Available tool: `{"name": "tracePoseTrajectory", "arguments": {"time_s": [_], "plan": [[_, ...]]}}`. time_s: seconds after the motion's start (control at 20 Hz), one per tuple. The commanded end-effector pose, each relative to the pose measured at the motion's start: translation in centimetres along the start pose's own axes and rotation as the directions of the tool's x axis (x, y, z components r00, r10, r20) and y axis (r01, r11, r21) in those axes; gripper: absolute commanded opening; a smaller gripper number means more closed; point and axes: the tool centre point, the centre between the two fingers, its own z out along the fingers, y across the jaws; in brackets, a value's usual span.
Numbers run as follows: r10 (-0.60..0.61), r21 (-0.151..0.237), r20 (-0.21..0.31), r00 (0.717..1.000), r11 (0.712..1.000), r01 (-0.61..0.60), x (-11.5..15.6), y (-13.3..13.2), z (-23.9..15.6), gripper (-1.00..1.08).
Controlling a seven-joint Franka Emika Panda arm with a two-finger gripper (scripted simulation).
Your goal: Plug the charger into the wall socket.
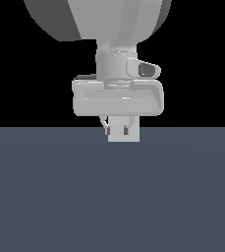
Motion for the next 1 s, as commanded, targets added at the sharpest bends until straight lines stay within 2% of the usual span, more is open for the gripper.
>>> {"name": "tracePoseTrajectory", "arguments": {"time_s": [0.0,0.4,0.95], "plan": [[-0.022,0.006,0.001,1.0,1.0,0.022,0.8,0.6,-0.2,-1.0],[-0.06,0.015,0.002,0.998,0.998,0.06,2.3,1.7,-0.5,-1.0],[-0.065,0.016,0.002,0.998,0.998,0.065,2.7,1.8,-0.4,-1.0]]}}
